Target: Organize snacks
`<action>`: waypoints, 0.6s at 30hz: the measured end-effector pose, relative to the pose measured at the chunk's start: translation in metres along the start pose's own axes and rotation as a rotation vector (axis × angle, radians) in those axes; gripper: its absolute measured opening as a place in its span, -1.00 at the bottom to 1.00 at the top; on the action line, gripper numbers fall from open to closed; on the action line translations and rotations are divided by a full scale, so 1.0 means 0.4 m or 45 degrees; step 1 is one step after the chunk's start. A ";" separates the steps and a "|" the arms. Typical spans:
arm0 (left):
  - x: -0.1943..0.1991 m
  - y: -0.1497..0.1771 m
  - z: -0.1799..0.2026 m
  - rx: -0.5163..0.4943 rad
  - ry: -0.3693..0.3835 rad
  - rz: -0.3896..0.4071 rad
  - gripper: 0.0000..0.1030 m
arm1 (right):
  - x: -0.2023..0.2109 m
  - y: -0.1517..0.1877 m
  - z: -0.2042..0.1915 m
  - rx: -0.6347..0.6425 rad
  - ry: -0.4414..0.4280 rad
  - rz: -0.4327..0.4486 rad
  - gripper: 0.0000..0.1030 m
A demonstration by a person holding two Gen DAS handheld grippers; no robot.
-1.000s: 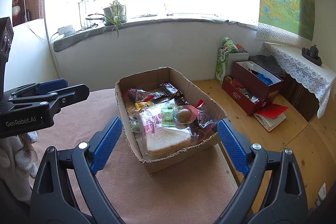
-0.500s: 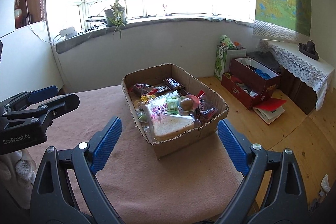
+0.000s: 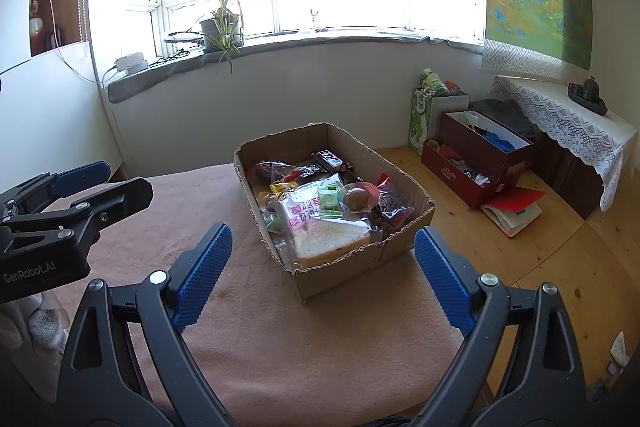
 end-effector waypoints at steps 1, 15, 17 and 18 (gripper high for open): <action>0.001 0.000 0.001 0.000 0.000 0.001 0.55 | 0.000 0.000 0.000 0.000 -0.001 0.000 0.84; 0.012 -0.002 0.011 -0.008 0.004 0.004 0.55 | 0.003 -0.002 -0.008 0.006 -0.011 0.001 0.84; 0.011 -0.003 0.012 -0.005 0.008 0.001 0.55 | 0.003 -0.002 -0.009 0.007 -0.010 0.001 0.84; 0.012 -0.003 0.013 -0.003 0.010 0.000 0.55 | 0.004 -0.002 -0.009 0.006 -0.011 0.002 0.84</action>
Point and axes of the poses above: each gripper's, at about its wrist camera, not at the fingertips, and x roughly against the way its jaws point, z to its right, y to its underside, the point moved 5 cm from there along -x, roughly the way its jaws point, and after that the axes turned 13 degrees about z, right-handed, at the moved point
